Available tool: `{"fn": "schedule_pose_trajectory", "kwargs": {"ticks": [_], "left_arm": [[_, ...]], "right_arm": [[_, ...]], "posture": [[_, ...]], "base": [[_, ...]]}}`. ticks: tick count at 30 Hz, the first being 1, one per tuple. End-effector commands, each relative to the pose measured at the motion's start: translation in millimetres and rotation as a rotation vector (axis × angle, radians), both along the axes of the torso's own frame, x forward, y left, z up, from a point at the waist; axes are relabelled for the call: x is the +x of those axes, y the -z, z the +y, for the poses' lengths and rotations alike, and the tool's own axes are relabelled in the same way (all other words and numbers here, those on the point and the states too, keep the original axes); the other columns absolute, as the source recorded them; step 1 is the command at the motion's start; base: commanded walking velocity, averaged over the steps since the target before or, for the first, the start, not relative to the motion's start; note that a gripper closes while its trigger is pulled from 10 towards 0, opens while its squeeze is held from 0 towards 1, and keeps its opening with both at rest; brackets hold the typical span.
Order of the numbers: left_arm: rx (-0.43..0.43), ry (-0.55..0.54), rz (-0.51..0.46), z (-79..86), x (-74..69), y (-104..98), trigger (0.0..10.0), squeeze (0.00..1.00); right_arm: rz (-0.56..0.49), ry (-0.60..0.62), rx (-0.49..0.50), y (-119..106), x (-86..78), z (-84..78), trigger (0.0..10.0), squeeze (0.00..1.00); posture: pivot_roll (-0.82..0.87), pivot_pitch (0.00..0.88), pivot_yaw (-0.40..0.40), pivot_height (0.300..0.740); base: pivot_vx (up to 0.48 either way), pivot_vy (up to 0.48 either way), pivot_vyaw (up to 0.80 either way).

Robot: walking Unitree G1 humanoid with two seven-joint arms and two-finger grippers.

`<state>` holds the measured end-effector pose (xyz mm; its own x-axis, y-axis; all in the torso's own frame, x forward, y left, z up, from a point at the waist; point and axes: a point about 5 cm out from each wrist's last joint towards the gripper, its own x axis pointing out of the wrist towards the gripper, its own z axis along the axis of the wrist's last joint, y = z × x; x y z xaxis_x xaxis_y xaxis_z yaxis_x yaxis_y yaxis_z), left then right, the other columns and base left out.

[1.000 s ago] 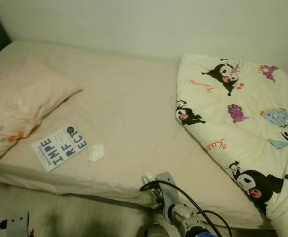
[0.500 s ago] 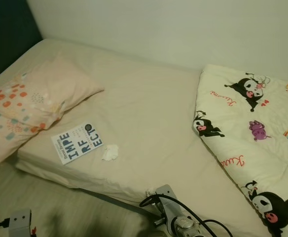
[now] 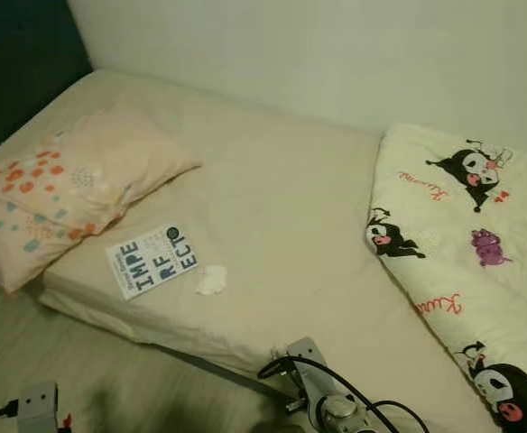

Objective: Clean up the room

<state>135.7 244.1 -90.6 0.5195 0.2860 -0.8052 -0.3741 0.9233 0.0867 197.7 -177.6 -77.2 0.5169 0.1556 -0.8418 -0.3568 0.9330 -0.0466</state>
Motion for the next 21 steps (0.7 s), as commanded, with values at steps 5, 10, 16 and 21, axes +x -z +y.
{"fn": "schedule_pose_trajectory", "kwargs": {"ticks": [5,10,16,21], "left_arm": [[0.033,-0.006,0.063,1.5,-9.9,3.7,10.0,0.0],[0.028,-0.005,0.062,2.0,-10.4,3.7,10.0,0.0],[0.027,0.0,0.07,1.9,-12.2,4.4,10.0,0.0],[0.027,0.009,0.073,1.4,-13.1,4.8,10.0,0.0]], "right_arm": [[0.007,0.006,-0.005,1.1,-1.6,0.5,10.0,0.0],[0.01,0.006,0.002,1.4,-1.9,1.7,10.0,0.0],[0.016,0.0,0.005,2.0,-3.2,2.4,10.0,0.0],[0.017,-0.005,0.006,2.3,-3.7,3.0,10.0,0.0]], "posture": [[-0.04,0.0,0.039,0.74],[-0.03,0.0,0.038,0.74],[-0.03,0.0,0.039,0.74],[-0.03,0.0,0.039,0.74]], "base": [[0.0,0.0,0.79],[0.0,0.0,0.79],[0.0,0.0,0.79],[0.0,0.0,0.79]]}}
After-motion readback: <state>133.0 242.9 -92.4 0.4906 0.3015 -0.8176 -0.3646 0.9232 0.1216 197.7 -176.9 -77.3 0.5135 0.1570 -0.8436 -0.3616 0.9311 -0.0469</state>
